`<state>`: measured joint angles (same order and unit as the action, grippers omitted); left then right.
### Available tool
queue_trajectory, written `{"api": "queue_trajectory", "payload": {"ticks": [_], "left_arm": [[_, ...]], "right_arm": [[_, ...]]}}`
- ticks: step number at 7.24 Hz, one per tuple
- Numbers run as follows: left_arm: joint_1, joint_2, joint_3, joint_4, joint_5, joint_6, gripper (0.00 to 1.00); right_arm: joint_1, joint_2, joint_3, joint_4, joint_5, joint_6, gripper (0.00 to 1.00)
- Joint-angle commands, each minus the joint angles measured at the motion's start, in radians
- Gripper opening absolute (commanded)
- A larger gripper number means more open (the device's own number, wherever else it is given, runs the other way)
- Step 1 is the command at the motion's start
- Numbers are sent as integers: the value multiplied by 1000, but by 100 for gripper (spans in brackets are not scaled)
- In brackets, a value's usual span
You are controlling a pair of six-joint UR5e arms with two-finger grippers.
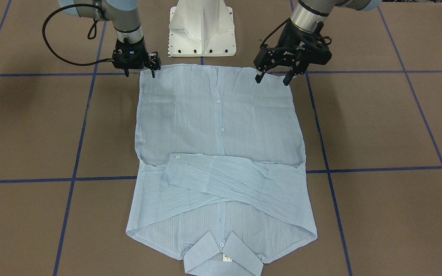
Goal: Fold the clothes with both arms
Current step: 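Move both grippers to the hem corners nearest the robot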
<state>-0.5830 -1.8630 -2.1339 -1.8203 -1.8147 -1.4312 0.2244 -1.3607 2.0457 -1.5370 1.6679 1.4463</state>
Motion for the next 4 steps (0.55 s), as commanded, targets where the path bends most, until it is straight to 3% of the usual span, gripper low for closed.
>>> {"api": "queue_trajectory", "payload": {"ticks": [1,4], "left_arm": [[0,-4,0,-1,0,0,98],[0,-5,-1,-1,3,0,98]], "right_arm": [[24,0,-30,0,38,0,81],[23,6,-39,0,41,0,74]]}}
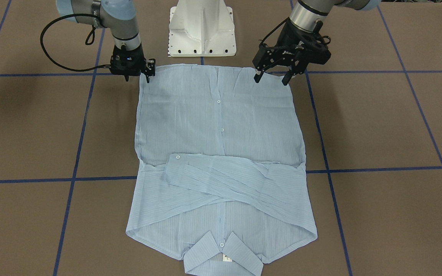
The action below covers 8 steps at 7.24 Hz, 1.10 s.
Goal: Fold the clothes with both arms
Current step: 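Move both grippers to the hem corners nearest the robot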
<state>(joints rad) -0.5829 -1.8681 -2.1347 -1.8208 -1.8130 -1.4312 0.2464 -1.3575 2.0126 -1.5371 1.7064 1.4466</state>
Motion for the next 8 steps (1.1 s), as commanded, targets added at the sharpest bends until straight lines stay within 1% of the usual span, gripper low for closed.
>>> {"api": "queue_trajectory", "payload": {"ticks": [1,3,4,5,6,8], "left_arm": [[0,0,-1,0,1,0,98],[-3,0,-1,0,1,0,98],[-5,0,-1,0,1,0,98],[-8,0,-1,0,1,2,98],[-9,0,-1,0,1,0,98],[-11,0,-2,0,1,0,98]], "right_arm": [[1,5,-12,0,16,0,74],[-1,8,-12,0,28,0,73],[-2,8,-14,0,38,0,68],[-2,9,-15,0,47,0,66],[-4,9,-15,0,56,0,61],[-4,12,-14,2,64,2,56]]}}
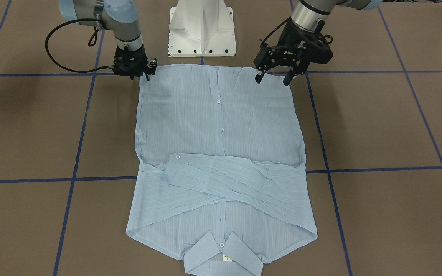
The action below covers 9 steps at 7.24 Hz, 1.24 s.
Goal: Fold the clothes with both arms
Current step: 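Move both grippers to the hem corners nearest the robot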
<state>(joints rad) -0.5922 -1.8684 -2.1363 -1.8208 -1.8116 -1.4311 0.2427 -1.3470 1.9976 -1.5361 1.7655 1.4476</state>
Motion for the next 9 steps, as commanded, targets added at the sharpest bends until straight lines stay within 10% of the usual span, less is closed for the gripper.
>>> {"api": "queue_trajectory", "payload": {"ticks": [1,7,9], "left_arm": [[-1,-2,-4,0,0,0,98],[-1,-5,-5,0,0,0,98],[-1,-5,-5,0,2,0,99]], "right_arm": [[0,2,1,-1,5,1,51],[0,2,-5,1,6,-6,33],[0,2,-5,1,18,-9,12]]}}
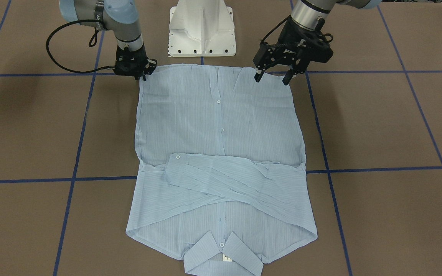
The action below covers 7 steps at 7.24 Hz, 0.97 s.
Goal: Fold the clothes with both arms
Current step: 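Close both grippers on the hem corners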
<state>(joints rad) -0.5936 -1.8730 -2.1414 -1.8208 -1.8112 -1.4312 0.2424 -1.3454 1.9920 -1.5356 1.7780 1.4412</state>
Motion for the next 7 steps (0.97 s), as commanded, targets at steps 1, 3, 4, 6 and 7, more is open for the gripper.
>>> {"api": "queue_trajectory", "payload": {"ticks": [1,3,4,6,7], "left_arm": [[-2,0,2,1,1,0,98],[-2,1,2,1,0,0,98],[-2,8,5,1,-2,0,98],[-2,72,12,-14,-8,-2,98],[11,115,2,-31,-8,-15,99]], "right_arm": [[0,0,2,0,38,-7,0],[6,27,8,2,44,4,0],[11,41,23,2,35,8,0],[17,43,36,18,2,10,0],[26,40,40,31,0,8,0]]}}
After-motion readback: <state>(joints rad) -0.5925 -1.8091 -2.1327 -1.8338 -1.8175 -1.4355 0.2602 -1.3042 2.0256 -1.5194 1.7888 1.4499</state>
